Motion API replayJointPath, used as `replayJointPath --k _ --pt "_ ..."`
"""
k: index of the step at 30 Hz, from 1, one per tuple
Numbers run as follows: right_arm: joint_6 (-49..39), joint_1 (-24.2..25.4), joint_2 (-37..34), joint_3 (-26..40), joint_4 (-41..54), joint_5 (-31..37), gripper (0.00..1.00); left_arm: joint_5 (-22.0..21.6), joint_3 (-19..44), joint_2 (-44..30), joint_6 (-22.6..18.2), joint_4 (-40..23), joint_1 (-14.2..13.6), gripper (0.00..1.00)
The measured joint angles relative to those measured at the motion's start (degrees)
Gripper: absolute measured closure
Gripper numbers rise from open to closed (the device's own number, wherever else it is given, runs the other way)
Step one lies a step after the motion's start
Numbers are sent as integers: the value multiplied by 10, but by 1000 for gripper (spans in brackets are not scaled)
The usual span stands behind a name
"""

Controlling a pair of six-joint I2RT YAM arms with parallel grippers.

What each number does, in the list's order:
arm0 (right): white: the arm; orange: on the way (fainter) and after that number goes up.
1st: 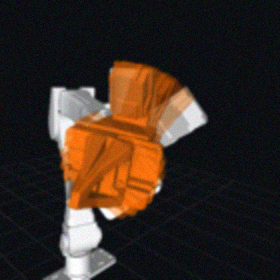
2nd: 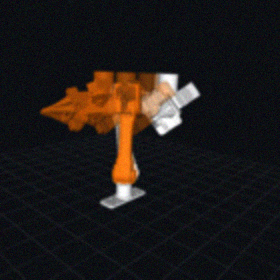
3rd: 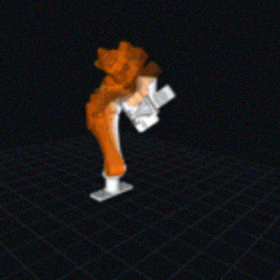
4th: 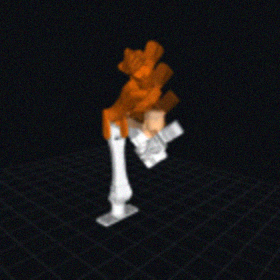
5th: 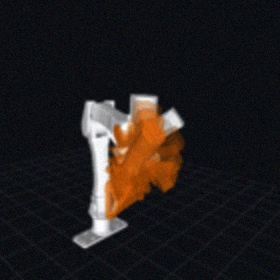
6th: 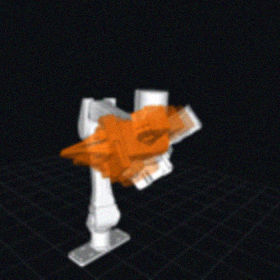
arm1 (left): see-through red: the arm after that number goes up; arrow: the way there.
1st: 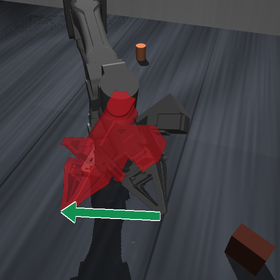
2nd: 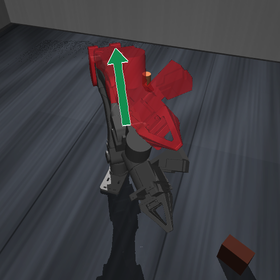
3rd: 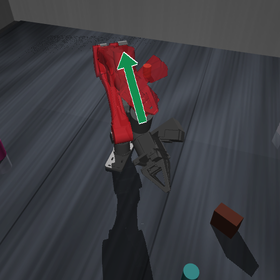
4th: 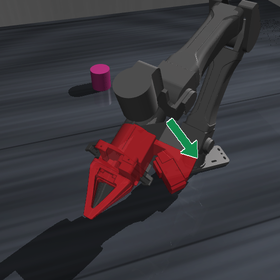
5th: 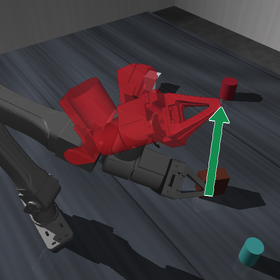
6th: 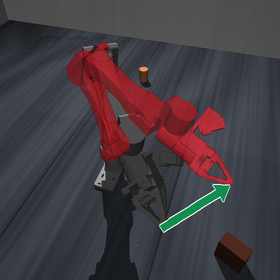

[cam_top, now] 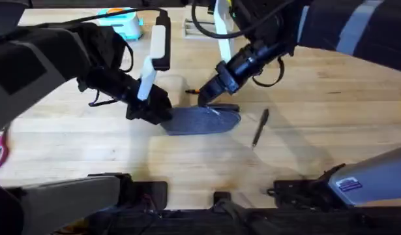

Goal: Unzip the bag, pick up the pens from the table one at a time and place them inside, then zip the bag closed.

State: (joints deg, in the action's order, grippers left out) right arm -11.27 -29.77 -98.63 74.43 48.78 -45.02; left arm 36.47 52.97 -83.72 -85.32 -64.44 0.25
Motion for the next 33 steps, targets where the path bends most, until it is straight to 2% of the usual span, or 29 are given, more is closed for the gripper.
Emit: replayJointPath --k 11,25,33 --pt "58 -52 0 3 -53 34 973 0 0 0 0 -1 0 959" --pt "111 -117 0 7 -164 69 973 0 0 0 0 0 0 959" --pt "115 -120 0 8 -162 111 973 0 0 0 0 0 0 959"
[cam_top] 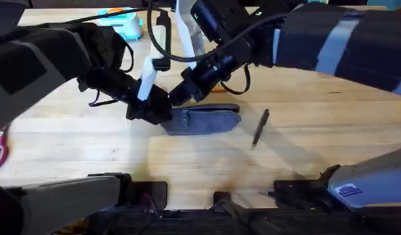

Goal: Unzip the bag, pick up the pens from the table one at a time and place them inside, then zip the bag closed.

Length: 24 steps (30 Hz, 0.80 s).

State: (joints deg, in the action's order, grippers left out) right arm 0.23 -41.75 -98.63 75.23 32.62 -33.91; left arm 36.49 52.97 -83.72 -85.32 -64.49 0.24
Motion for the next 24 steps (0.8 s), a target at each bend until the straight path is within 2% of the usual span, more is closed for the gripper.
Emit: replayJointPath --k 9,14,16,18,19,21,22,24 --pt "-57 2 5 35 81 120 973 0 0 0 0 0 0 959" --pt "-97 12 59 58 135 202 923 0 0 0 0 0 0 959" --pt "-105 21 89 68 142 226 868 0 0 0 0 0 0 959" --pt "-110 32 121 73 143 243 762 0 0 0 0 0 0 959" --pt "-115 46 162 75 144 258 420 0 0 0 0 0 0 959" --pt "-118 53 183 75 145 264 135 0 0 0 0 0 0 959" --pt "-122 55 192 75 146 266 40 0 0 0 0 0 0 959" --pt "-123 61 206 75 146 269 7 0 0 0 0 1 0 959"
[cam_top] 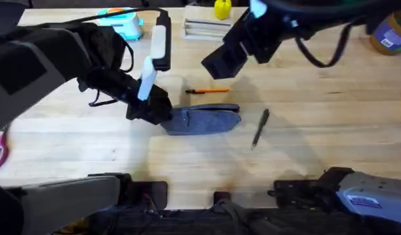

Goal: Unzip the bag, pick up the pens from the table one at a time and place them inside, then zip the bag closed.

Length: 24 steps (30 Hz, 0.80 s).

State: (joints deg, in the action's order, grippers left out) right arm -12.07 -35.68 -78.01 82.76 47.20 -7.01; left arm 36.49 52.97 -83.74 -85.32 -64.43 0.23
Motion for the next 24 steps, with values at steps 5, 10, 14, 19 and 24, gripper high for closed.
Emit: replayJointPath --k 5,10,14,19,24 --pt "0 11 9 0 1 2 5 0 0 0 -1 1 0 904" --pt "0 13 9 0 2 4 4 -1 0 0 -1 1 0 144" --pt "0 13 9 0 12 4 4 -1 0 0 0 12 0 8" --pt "0 13 9 0 41 0 6 -2 15 2 0 -29 1 7" --pt "-4 13 9 0 53 -14 133 -3 79 45 0 -86 21 6"
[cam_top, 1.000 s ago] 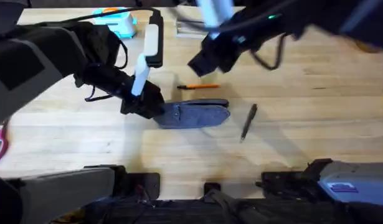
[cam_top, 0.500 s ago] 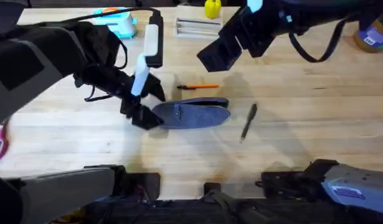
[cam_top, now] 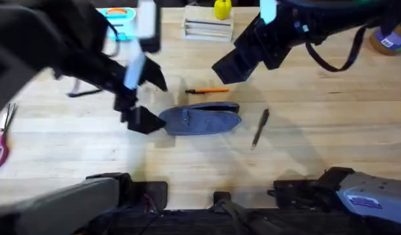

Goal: Unzip the bag, pick up the pens from the table one at a time and place them inside, then zip the bag closed.

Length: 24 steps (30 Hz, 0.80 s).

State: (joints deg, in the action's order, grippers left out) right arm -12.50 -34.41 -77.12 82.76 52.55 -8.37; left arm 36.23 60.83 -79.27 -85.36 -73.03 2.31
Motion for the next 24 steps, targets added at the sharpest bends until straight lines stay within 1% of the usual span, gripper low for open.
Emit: replayJointPath --k 3,4,5,7,8,9,10,13,16,20,24 --pt "-9 0 0 0 6 -7 321 0 35 49 0 -29 21 7" --pt "-11 0 0 0 7 -9 407 0 43 68 0 -36 28 8" --pt "-13 0 0 0 7 -10 526 1 47 85 0 -42 34 8" --pt "-15 0 0 0 10 -12 807 1 50 116 0 -55 45 8" --pt "-14 0 0 0 14 -14 926 1 50 130 0 -64 52 7" --pt "-15 0 0 0 20 -17 958 1 50 141 0 -70 57 7" --pt "-15 0 -2 0 28 -23 967 0 50 152 0 -77 64 7" --pt "-18 0 -13 0 51 -51 970 0 50 177 0 -95 82 7" --pt "-46 0 -34 0 61 -81 970 0 50 190 0 -105 93 7" --pt "-105 -6 -66 -2 61 -101 970 0 50 193 0 -108 96 7" --pt "-160 -26 -99 -8 61 -107 970 0 50 193 0 -110 96 7"
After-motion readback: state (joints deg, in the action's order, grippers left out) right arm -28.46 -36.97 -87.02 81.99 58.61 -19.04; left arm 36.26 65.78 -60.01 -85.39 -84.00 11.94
